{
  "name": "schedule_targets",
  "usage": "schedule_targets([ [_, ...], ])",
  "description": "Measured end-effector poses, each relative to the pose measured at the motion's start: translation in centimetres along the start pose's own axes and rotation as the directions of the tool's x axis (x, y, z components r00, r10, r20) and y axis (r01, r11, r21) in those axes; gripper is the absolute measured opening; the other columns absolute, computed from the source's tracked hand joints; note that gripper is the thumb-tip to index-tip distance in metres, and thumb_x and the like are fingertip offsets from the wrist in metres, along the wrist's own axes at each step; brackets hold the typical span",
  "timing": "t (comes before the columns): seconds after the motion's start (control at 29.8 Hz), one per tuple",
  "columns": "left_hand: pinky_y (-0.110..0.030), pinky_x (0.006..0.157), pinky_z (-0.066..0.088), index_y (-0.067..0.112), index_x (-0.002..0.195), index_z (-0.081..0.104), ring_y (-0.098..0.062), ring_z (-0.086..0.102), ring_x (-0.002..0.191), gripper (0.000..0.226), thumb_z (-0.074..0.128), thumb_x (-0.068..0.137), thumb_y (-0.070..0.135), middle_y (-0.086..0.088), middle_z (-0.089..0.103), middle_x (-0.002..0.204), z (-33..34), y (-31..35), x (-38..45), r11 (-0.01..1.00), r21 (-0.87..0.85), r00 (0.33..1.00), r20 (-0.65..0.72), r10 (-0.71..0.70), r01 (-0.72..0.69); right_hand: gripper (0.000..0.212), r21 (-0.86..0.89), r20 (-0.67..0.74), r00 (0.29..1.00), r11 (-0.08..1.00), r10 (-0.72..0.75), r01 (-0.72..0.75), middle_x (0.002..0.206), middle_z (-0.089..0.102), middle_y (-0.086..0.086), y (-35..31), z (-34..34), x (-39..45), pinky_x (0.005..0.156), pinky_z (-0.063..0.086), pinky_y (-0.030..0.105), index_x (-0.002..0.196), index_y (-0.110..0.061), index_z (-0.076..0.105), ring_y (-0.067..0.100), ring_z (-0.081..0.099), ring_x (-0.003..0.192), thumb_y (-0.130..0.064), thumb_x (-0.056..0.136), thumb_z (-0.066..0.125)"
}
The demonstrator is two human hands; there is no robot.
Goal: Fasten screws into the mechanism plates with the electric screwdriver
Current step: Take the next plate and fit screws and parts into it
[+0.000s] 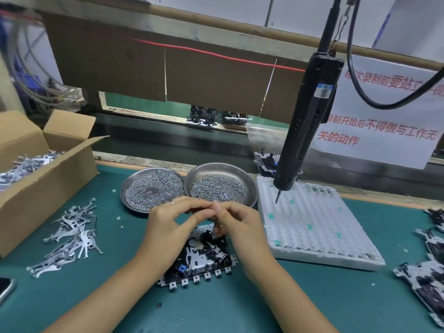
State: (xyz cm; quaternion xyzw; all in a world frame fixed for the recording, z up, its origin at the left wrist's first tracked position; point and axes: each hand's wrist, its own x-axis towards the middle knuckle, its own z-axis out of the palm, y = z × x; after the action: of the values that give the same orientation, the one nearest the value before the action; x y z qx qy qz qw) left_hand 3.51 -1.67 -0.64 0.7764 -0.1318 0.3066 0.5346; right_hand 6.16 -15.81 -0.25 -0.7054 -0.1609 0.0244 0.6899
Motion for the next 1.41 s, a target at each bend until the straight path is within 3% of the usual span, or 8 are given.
schedule_targets([
  [0.2, -0.014, 0.075, 0.047, 0.026, 0.085, 0.072, -0.003, 0.064, 0.079, 0.007, 0.066, 0.081, 0.023, 0.014, 0.069, 0.080, -0.1, -0.2, 0.2, 0.992, -0.047, 0.985, -0.123, -0.122, 0.117, 0.014, -0.294, -0.071, 0.983, 0.945, -0.169, 0.141, 0.077, 0.068, -0.007, -0.1, -1.4, 2.3, 0.071, 0.050, 0.028, 0.084, -0.017, 0.074, 0.007, 0.058, 0.071, -0.022, 0.091, 0.062],
  [0.3, -0.020, 0.067, 0.047, 0.023, 0.078, 0.061, -0.002, 0.056, 0.067, 0.014, 0.058, 0.091, 0.027, 0.015, 0.063, 0.072, -0.5, -0.6, 0.5, 0.970, -0.115, 0.949, -0.210, -0.235, 0.215, 0.029, -0.775, -0.010, 0.996, 0.630, -0.090, 0.050, 0.117, 0.058, 0.002, -0.1, -2.2, 5.1, 0.094, 0.042, 0.030, 0.122, -0.012, 0.062, 0.017, 0.055, 0.104, -0.019, 0.094, 0.059],
  [0.44, -0.036, 0.062, 0.040, 0.011, 0.070, 0.050, -0.008, 0.044, 0.059, 0.039, 0.050, 0.093, 0.043, 0.004, 0.048, 0.061, -0.7, -0.6, 0.7, 0.949, -0.186, 0.916, -0.270, -0.298, 0.254, 0.033, -0.940, -0.029, 0.973, 0.326, 0.227, -0.104, 0.130, 0.056, 0.011, 0.2, -1.9, 7.1, 0.098, 0.042, 0.031, 0.126, -0.009, 0.060, 0.027, 0.052, 0.120, -0.023, 0.097, 0.055],
  [0.64, -0.021, 0.070, 0.048, 0.025, 0.083, 0.067, -0.004, 0.059, 0.071, 0.010, 0.060, 0.089, 0.025, 0.007, 0.066, 0.074, -0.7, -0.7, 0.6, 0.950, -0.174, 0.930, -0.220, -0.294, 0.259, 0.020, -0.897, -0.095, 0.986, 0.418, 0.136, -0.144, 0.109, 0.070, 0.001, 0.5, -2.0, 7.2, 0.083, 0.046, 0.024, 0.107, -0.017, 0.072, 0.020, 0.062, 0.102, -0.016, 0.095, 0.057],
  [0.84, -0.009, 0.074, 0.048, 0.024, 0.091, 0.074, -0.002, 0.067, 0.083, 0.020, 0.070, 0.081, 0.007, 0.004, 0.073, 0.088, -0.4, -0.5, 0.4, 0.928, -0.271, 0.935, -0.177, -0.308, 0.255, 0.011, -0.786, -0.119, 0.984, 0.618, -0.134, -0.011, 0.091, 0.070, 0.007, 1.5, -2.5, 6.1, 0.074, 0.043, 0.023, 0.091, -0.007, 0.075, 0.013, 0.054, 0.075, -0.008, 0.089, 0.064],
  [1.11, -0.009, 0.071, 0.048, 0.025, 0.084, 0.073, -0.002, 0.067, 0.077, 0.014, 0.074, 0.077, 0.013, 0.011, 0.073, 0.082, 0.0, -0.2, 0.1, 0.907, -0.307, 0.937, -0.103, -0.332, 0.288, 0.008, -0.648, -0.150, 0.976, 0.761, -0.158, 0.024, 0.079, 0.069, -0.001, 1.1, -3.0, 6.0, 0.066, 0.038, 0.000, 0.088, -0.008, 0.074, 0.002, 0.058, 0.068, -0.009, 0.087, 0.066],
  [1.24, -0.011, 0.071, 0.049, 0.029, 0.083, 0.073, -0.002, 0.067, 0.078, 0.014, 0.074, 0.076, 0.016, 0.011, 0.073, 0.083, -0.2, -0.3, 0.0, 0.915, -0.294, 0.948, -0.074, -0.310, 0.276, 0.011, -0.166, -0.160, 0.987, 0.985, 0.019, -0.046, 0.078, 0.072, 0.014, -0.3, -2.7, 4.3, 0.068, 0.057, 0.025, 0.079, -0.005, 0.069, 0.019, 0.071, 0.073, -0.002, 0.088, 0.064],
  [1.41, -0.012, 0.075, 0.049, 0.032, 0.081, 0.075, -0.007, 0.069, 0.081, 0.015, 0.076, 0.074, 0.019, 0.009, 0.074, 0.084, 0.0, -0.2, -0.1, 0.929, -0.269, 0.965, -0.001, -0.264, 0.254, 0.016, 0.161, -0.010, 0.996, 0.983, 0.094, -0.091, 0.074, 0.072, 0.014, -1.3, -2.5, 0.7, 0.064, 0.055, 0.022, 0.075, -0.010, 0.076, 0.021, 0.070, 0.068, -0.016, 0.060, 0.082],
])
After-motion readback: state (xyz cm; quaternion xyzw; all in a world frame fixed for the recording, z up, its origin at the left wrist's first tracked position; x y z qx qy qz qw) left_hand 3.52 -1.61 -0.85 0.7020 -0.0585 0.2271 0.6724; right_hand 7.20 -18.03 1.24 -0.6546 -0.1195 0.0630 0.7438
